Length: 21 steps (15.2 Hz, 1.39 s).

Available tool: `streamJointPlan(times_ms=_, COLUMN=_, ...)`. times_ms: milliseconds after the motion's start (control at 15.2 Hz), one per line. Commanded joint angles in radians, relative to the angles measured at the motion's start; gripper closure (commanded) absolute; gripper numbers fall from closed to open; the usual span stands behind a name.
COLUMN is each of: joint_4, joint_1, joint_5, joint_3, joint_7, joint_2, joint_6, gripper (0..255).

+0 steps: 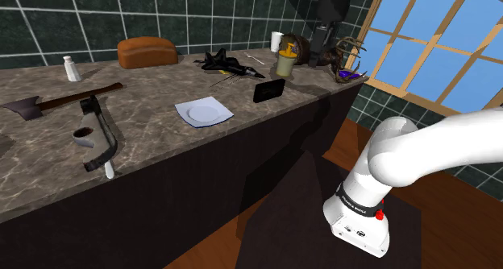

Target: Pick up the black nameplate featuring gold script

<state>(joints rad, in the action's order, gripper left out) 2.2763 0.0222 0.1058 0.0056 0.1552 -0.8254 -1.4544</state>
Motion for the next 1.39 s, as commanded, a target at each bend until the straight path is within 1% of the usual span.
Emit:
streamJointPlan(times_ms=0, joint_4=0.000, joint_1=0.000, joint_5=0.000, joint_3=0.000, joint_7=0.000, joint_2=0.000, joint_6=0.000, gripper=0)
streamJointPlan(times_ms=396, joint_4=0.049, joint_1=0.027, joint_5=0.106, joint_3=-0.175, joint_7=0.286, joint_2=0.038, joint_6=-0.102, gripper=0)
streamJointPlan(times_ms=792, joint_4=0.032, joint_1=0.064, joint_5=0.184, joint_3=-0.352, joint_7=0.567, joint_2=0.153, joint_6=-0.219, gripper=0)
streamJointPlan(times_ms=1056, joint_4=-0.013, joint_1=0.102, joint_5=0.204, joint_3=-0.468, joint_7=0.756, joint_2=0.267, joint_6=-0.301, gripper=0)
streamJointPlan(times_ms=1320, joint_4=-0.084, joint_1=0.153, joint_5=0.186, joint_3=-0.585, joint_7=0.954, joint_2=0.409, joint_6=-0.380, gripper=0)
